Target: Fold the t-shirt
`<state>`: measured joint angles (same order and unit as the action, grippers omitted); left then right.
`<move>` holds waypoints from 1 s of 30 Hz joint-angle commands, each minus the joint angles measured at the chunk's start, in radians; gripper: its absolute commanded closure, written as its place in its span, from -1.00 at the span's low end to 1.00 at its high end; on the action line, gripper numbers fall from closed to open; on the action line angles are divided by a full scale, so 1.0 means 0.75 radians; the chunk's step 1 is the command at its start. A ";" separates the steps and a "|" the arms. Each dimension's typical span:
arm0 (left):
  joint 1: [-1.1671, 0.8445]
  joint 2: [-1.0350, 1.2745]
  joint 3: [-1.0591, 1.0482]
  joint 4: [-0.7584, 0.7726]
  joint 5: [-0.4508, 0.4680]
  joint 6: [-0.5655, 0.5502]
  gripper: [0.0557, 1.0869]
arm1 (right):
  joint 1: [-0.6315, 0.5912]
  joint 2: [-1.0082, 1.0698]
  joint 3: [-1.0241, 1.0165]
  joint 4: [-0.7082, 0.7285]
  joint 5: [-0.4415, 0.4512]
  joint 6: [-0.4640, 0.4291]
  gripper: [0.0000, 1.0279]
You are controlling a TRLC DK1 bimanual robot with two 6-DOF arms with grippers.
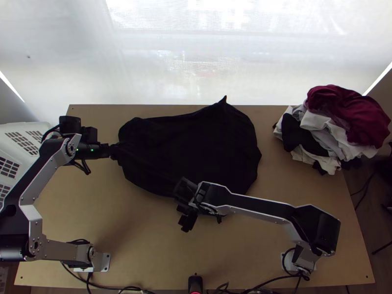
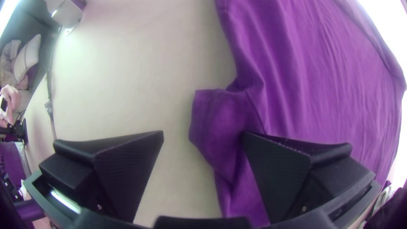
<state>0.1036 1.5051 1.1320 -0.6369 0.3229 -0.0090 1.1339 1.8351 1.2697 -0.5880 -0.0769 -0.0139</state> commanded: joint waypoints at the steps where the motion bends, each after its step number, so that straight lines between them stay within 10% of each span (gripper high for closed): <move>1: 0.019 0.010 -0.006 0.002 0.011 0.010 0.93 | -0.009 0.075 0.025 0.050 0.004 -0.002 -0.17; 7: 0.052 0.004 -0.010 -0.002 0.036 0.020 0.93 | -0.027 0.073 0.027 0.101 0.049 -0.039 0.95; 30: 0.019 -0.189 0.086 -0.120 0.079 0.010 0.93 | -0.585 -0.506 0.172 -0.220 0.057 -0.088 0.95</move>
<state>0.1566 1.4029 1.1698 -0.7097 0.3782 0.0177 0.7940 1.5631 1.3533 -0.6987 -0.0349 -0.0708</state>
